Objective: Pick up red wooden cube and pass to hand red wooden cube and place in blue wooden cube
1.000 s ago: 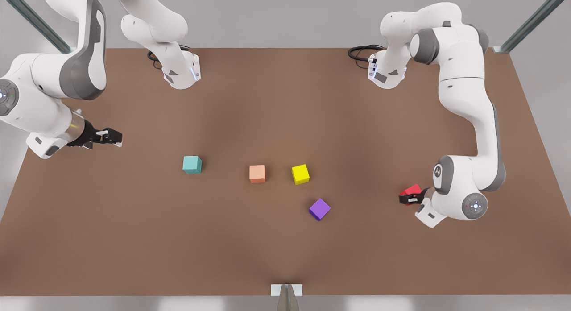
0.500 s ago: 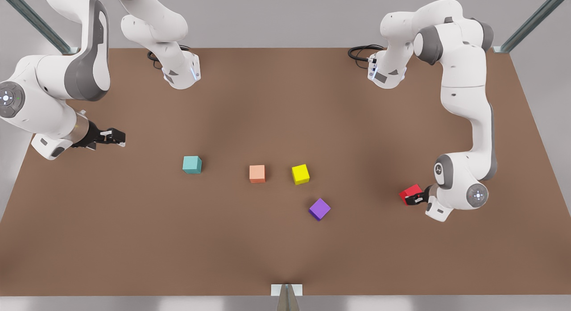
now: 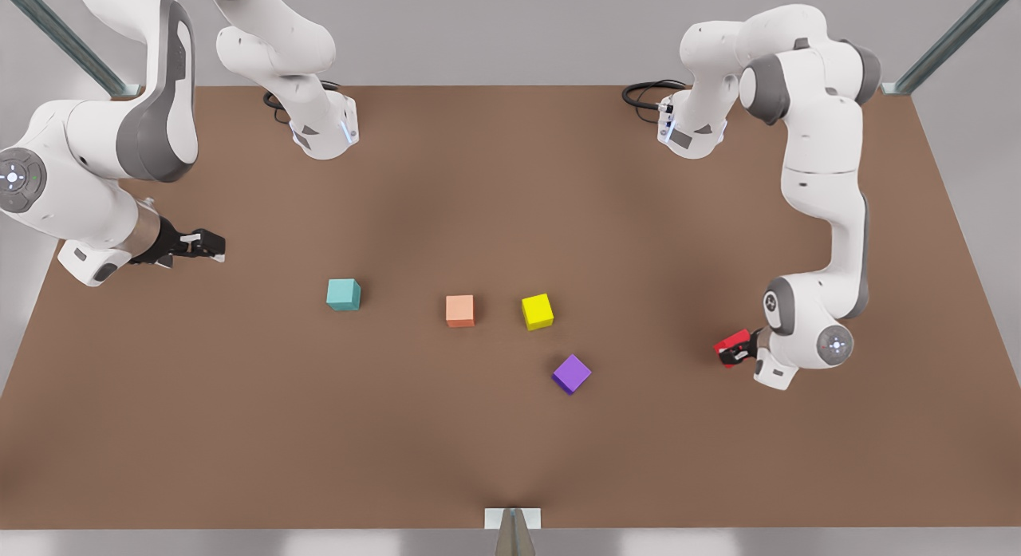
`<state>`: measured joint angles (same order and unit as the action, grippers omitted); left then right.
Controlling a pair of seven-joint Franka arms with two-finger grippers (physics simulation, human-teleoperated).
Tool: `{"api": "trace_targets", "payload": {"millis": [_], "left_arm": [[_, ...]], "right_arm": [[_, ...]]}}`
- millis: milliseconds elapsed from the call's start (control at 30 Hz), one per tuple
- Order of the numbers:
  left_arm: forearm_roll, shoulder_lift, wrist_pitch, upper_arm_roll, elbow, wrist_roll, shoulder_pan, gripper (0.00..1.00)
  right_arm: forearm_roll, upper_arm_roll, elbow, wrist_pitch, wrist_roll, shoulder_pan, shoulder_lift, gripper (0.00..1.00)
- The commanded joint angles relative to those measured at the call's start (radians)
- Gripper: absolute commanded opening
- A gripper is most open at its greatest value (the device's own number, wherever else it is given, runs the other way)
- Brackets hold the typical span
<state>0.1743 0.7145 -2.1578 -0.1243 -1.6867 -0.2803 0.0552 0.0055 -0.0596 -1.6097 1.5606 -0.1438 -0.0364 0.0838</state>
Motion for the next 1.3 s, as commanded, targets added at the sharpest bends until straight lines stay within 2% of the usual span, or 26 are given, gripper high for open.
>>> {"api": "trace_targets", "payload": {"millis": [0, 33, 100, 233, 300, 333, 367, 400, 467, 533, 600, 633, 667, 700, 833, 933, 1067, 1267], "left_arm": [[-0.001, 0.005, -0.057, 0.000, 0.001, -0.045, 0.000, 1.00], [0.004, 0.006, -0.057, 0.000, 0.001, -0.045, 0.000, 1.00], [0.034, 0.005, -0.056, 0.000, 0.002, -0.045, 0.000, 0.72], [0.031, 0.002, -0.047, 0.028, 0.012, -0.037, -0.002, 0.66], [0.028, 0.002, 0.007, 0.078, 0.083, -0.034, 0.008, 0.65], [0.027, 0.002, 0.152, 0.121, 0.181, -0.031, 0.002, 0.63], [0.030, 0.005, 0.337, 0.169, 0.317, -0.031, 0.002, 0.63], [0.031, 0.006, 0.407, 0.236, 0.369, -0.031, 0.003, 0.63], [0.129, 0.008, 0.421, 0.383, 0.387, -0.036, 0.003, 0.63], [0.272, 0.057, 0.463, 0.491, 0.459, -0.030, 0.005, 0.63], [0.376, 0.114, 0.455, 0.571, 0.516, -0.030, 0.008, 0.63], [0.433, 0.152, 0.450, 0.603, 0.542, -0.036, 0.009, 0.63], [0.556, 0.181, 0.386, 0.607, 0.547, -0.031, 0.011, 0.63], [0.602, 0.207, 0.325, 0.637, 0.548, -0.005, 0.015, 0.63], [0.761, 0.267, 0.230, 0.690, 0.547, 0.179, 0.018, 0.63], [0.833, 0.304, 0.196, 0.710, 0.545, 0.289, 0.040, 0.63], [0.858, 0.321, 0.176, 0.713, 0.544, 0.424, 0.040, 0.60], [0.909, 0.336, 0.115, 0.715, 0.544, 0.458, 0.049, 0.60]], "right_arm": [[0.001, 0.000, -0.001, 0.000, -0.007, 0.000, -0.001, 1.00], [0.001, 0.000, -0.001, 0.000, -0.007, 0.000, -0.001, 1.00], [0.001, 0.000, -0.002, 0.000, -0.007, 0.000, -0.001, 1.00], [0.001, 0.000, -0.003, 0.000, -0.007, 0.000, -0.001, 1.00], [-0.002, 0.003, -0.003, 0.004, -0.010, -0.002, 0.001, 1.00], [0.060, 0.006, 0.001, 0.012, -0.023, -0.014, 0.028, 1.00], [0.224, 0.004, 0.028, 0.018, -0.135, -0.006, 0.085, 1.00], [0.395, 0.007, 0.068, 0.012, -0.174, -0.017, 0.163, 1.00], [0.663, 0.012, 0.214, 0.015, -0.289, -0.034, 0.387, 1.00], [0.890, 0.018, 0.352, 0.021, -0.496, -0.054, 0.539, 1.00], [1.001, 0.061, 0.496, 0.062, -0.766, -0.059, 0.669, 1.00], [1.005, 0.078, 0.496, 0.110, -0.908, -0.059, 0.676, 1.00], [1.018, 0.106, 0.495, 0.151, -1.011, -0.059, 0.689, 1.00], [1.100, 0.113, 0.495, 0.180, -1.120, -0.059, 0.714, 1.00], [1.188, 0.113, 0.488, 0.225, -1.545, -0.097, 0.758, 1.00], [1.220, 0.113, 0.453, 0.225, -1.685, -0.095, 0.757, 1.00], [1.288, 0.115, 0.387, 0.225, -1.726, -0.109, 0.745, 1.00], [1.349, 0.115, 0.294, 0.233, -1.903, -0.161, 0.692, 1.00]]}}
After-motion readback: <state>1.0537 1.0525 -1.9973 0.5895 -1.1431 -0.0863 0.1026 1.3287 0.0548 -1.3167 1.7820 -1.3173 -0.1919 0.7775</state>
